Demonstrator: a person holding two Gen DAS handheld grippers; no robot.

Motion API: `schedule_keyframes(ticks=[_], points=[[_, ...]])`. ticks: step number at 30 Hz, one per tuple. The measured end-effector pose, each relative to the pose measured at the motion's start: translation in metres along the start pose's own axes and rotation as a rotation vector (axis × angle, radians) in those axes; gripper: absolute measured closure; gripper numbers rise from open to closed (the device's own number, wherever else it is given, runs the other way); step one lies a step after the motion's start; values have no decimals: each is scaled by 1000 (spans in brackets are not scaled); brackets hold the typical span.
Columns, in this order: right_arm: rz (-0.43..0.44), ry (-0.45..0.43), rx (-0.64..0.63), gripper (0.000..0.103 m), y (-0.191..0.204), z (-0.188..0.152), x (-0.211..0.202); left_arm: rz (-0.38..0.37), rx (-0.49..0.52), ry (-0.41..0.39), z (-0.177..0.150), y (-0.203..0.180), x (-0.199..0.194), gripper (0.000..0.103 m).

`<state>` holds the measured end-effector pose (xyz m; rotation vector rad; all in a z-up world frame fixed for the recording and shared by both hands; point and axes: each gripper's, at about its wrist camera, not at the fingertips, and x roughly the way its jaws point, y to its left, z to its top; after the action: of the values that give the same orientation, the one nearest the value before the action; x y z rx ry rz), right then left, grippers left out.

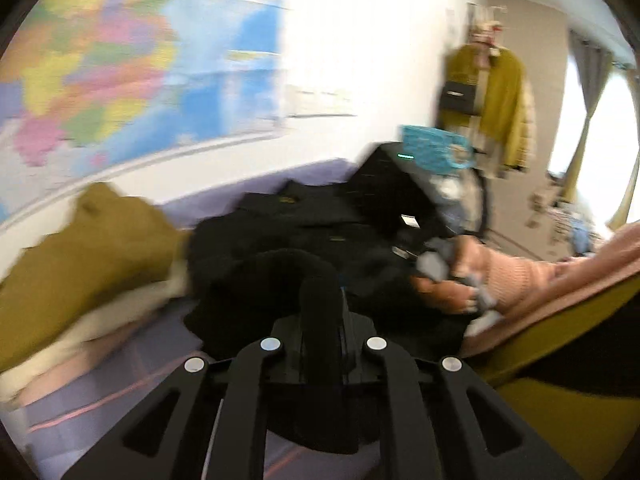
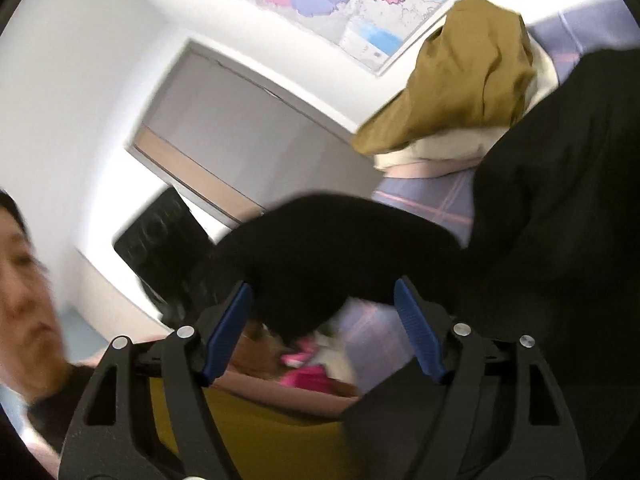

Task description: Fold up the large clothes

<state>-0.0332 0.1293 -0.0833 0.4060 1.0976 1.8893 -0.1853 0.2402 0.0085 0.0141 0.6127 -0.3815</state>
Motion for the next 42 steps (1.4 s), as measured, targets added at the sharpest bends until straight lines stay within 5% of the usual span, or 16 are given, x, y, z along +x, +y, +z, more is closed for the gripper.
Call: schedule_keyframes(ticks=[3,6,7,8,12,14,15,16,17,22,25,27,29,33,37,42], points=[[50,-39,70,29,-4,-7,-20,-111,9,0,9,-15,24,89],[47,-87,30,75,8,-9,-42,-192,5,11,16,-26,44,87],[34,-117,-4,100,19,-11,-56,-235,0,21,18,-28,52,85],[3,-146,-47,102,32,-13,-69,-267,-3,23,20,-32,58,83],[-137,-279,-165,102,69,-15,-123,-385,-4,-25,26,-41,66,51],[-261,-315,-161,95,71,-16,-138,-348,4,-88,26,-40,59,46],[-334,-296,-155,86,68,-18,-139,-331,0,-91,26,-37,58,44],[-396,-269,-148,45,65,-20,-136,-324,-17,-95,24,-31,57,43],[-463,-246,-143,23,61,-22,-131,-305,-34,-101,21,-26,56,42],[-581,-68,-155,12,32,-41,-85,-73,-111,-92,2,9,51,33],[-569,85,-166,14,21,-59,-47,27,-190,-49,-11,34,54,32],[-569,166,-193,36,17,-66,-27,95,-233,-18,-17,49,58,32],[-519,220,-209,101,21,-71,-18,180,-258,21,-23,64,64,32],[-440,1,-219,100,55,-45,-74,240,-306,117,-24,87,84,32],[-436,-272,-122,100,56,-13,-157,227,-306,121,-19,101,93,33],[-664,-310,95,66,-8,-10,-200,227,-258,147,-6,98,121,33]])
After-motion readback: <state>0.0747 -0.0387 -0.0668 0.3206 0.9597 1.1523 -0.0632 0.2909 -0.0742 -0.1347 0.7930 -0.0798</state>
